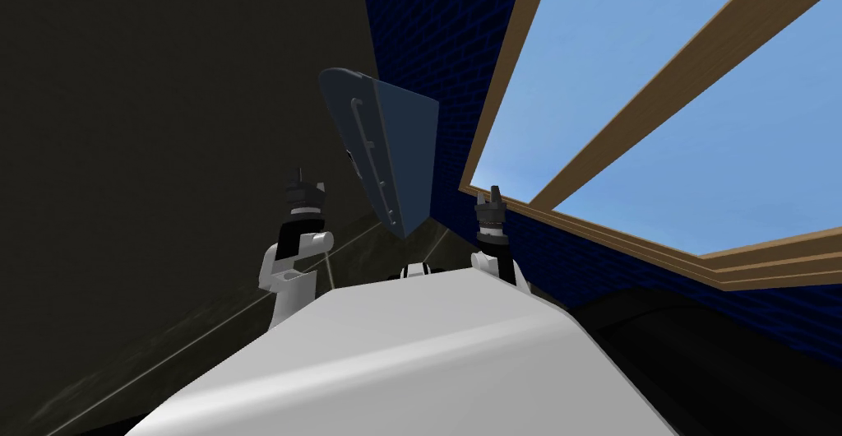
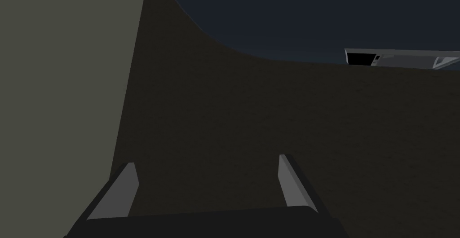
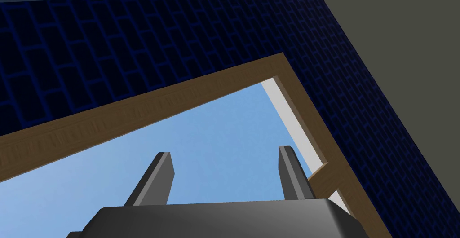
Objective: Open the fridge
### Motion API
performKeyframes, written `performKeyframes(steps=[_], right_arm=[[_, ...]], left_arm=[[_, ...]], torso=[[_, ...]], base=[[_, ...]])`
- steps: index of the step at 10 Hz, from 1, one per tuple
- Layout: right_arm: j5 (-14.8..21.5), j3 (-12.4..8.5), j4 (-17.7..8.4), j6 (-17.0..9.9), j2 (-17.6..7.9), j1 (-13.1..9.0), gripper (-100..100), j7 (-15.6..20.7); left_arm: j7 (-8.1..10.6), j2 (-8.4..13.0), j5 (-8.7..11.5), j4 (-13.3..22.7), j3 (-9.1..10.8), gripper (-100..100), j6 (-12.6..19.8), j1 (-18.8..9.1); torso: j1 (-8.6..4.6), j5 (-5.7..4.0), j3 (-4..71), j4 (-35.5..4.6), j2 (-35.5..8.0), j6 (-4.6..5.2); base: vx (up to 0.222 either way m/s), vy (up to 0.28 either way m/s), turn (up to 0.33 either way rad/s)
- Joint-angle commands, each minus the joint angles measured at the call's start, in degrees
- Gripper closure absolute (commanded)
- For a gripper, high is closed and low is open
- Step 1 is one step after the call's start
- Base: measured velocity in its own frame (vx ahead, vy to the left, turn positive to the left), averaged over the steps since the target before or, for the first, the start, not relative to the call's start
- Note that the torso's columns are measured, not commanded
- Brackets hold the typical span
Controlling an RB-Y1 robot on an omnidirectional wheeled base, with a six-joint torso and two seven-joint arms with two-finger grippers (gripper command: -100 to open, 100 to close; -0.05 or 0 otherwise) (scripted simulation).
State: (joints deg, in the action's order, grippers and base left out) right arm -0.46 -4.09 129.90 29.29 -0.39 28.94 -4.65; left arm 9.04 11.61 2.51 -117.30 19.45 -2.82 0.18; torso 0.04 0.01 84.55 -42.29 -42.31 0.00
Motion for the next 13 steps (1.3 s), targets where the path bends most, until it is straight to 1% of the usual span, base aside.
performKeyframes(steps=[1, 2, 4, 5, 7, 8, 10, 11, 13], right_arm=[[0.00, 0.00, 0.00, 0.00, 0.00, 0.00, 0, 0.00], [0.00, 0.00, 0.00, 0.00, 0.00, 0.00, 0, 0.00], [0.00, 0.00, 0.00, 0.00, 0.00, 0.00, 0, 0.00], [0.00, 0.00, 0.00, 0.00, 0.00, 0.00, 0, 0.00], [0.00, 0.00, 0.00, 0.00, 0.00, 0.00, 0, 0.00], [0.00, 0.00, 0.00, 0.00, 0.00, 0.00, 0, 0.00], [0.00, 0.00, 0.00, 0.00, 0.00, 0.00, 0, 0.00], [0.00, 0.00, 0.00, 0.00, 0.00, 0.00, 0, 0.00], [0.00, 0.00, 0.00, 0.00, 0.00, 0.00, 0, 0.00]], left_arm=[[0.41, -0.15, 0.28, 2.83, 3.37, -100, 4.59, -4.23], [0.41, -0.15, 0.28, 2.83, 3.37, -100, 5.37, -4.85], [0.73, -0.34, 0.52, 5.36, 6.14, -100, 9.32, -8.97], [0.73, -0.34, 0.52, 5.36, 6.14, -100, 9.78, -8.97], [1.05, -0.70, 0.76, 8.06, 8.90, -100, 13.37, -13.01], [1.05, -0.70, 0.76, 8.06, 8.90, -100, 14.22, -13.10], [1.35, -1.26, 0.99, 10.80, 11.61, -100, 17.75, -17.02], [1.35, -1.26, 0.99, 10.80, 11.61, -100, 18.60, -17.18], [1.65, -1.97, 1.22, 13.44, 14.23, -100, 22.13, -20.87]], torso=[[-0.06, -0.02, 0.04, 0.02, 0.06, 0.00], [-0.14, -0.04, 0.07, 0.03, 0.10, 0.01], [0.05, 0.01, -0.01, -0.01, -0.02, 0.00], [-0.03, 0.00, 0.01, 0.01, 0.02, 0.00], [-0.04, -0.01, 0.00, 0.00, -0.01, 0.00], [-0.10, -0.03, 0.03, 0.01, 0.04, 0.01], [-0.02, -0.01, 0.04, 0.02, 0.06, 0.00], [-0.08, -0.02, 0.07, 0.03, 0.10, 0.00], [0.00, 0.00, -0.01, -0.01, -0.02, 0.00]], base=[[0.070, -0.110, -0.005], [0.051, -0.080, -0.002], [0.046, -0.073, -0.007], [0.038, -0.068, -0.001], [0.039, -0.080, -0.006], [0.046, -0.067, -0.001], [0.058, -0.078, -0.007], [0.053, -0.067, -0.001], [0.046, -0.069, -0.006]])
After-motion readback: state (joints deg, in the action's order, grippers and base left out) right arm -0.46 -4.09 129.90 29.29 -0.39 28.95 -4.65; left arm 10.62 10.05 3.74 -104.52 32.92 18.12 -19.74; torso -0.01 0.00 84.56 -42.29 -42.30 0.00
